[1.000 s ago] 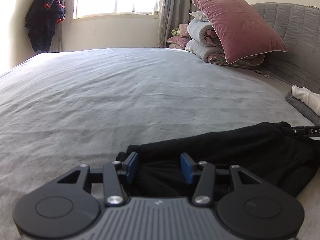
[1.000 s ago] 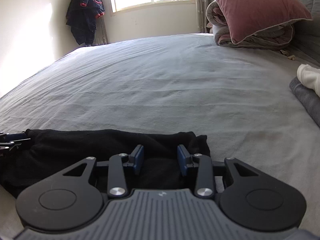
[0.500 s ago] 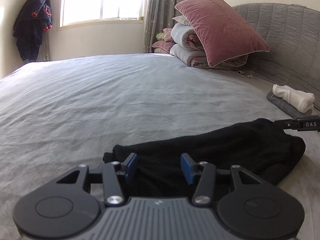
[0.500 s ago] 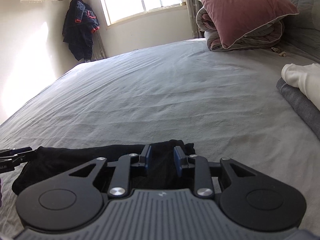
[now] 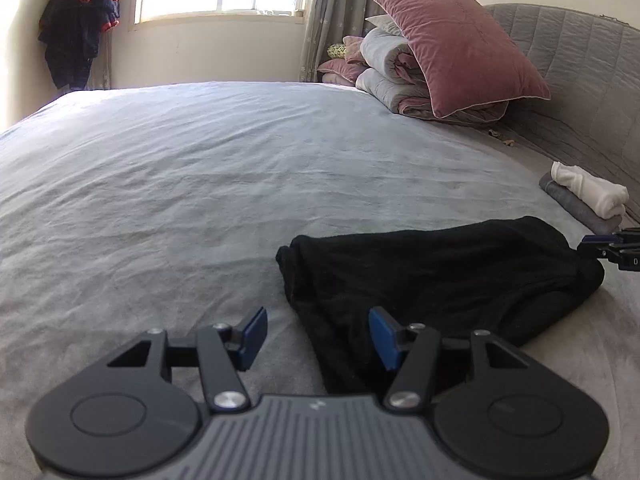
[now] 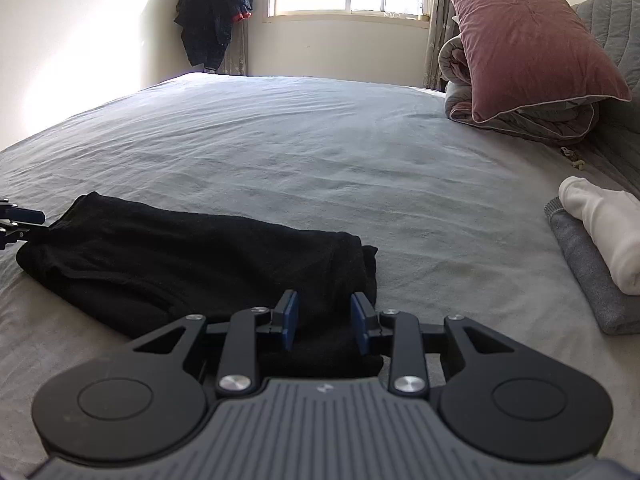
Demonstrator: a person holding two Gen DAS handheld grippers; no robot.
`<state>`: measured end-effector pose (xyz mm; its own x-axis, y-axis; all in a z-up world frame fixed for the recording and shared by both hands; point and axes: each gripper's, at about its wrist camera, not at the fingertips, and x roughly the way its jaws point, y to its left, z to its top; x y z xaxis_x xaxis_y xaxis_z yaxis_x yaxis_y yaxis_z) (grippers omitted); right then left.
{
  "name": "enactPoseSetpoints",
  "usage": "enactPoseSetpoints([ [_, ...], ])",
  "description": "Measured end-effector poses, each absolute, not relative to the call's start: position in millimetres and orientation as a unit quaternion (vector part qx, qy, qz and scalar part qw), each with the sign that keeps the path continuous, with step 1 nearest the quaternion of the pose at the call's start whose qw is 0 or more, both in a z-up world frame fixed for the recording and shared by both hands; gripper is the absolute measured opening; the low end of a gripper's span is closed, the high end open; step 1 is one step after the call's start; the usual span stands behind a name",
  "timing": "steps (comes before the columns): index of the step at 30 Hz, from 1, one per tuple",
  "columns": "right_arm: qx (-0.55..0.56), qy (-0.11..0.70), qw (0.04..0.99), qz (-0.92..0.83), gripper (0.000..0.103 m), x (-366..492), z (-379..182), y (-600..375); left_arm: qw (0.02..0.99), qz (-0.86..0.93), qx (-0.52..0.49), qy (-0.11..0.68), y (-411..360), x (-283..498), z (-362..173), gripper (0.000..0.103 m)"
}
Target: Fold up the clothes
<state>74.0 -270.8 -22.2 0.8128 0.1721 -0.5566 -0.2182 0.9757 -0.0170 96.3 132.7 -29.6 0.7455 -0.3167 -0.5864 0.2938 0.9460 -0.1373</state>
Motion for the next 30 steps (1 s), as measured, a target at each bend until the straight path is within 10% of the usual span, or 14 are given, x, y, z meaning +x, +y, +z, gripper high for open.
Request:
enactPoseSetpoints([
  [30, -0.026, 0.306, 0.946, 0.101, 0.039, 70, -15, -272, 0.899, -0.156, -0.138, 0.385, 146, 111, -30, 0.058],
])
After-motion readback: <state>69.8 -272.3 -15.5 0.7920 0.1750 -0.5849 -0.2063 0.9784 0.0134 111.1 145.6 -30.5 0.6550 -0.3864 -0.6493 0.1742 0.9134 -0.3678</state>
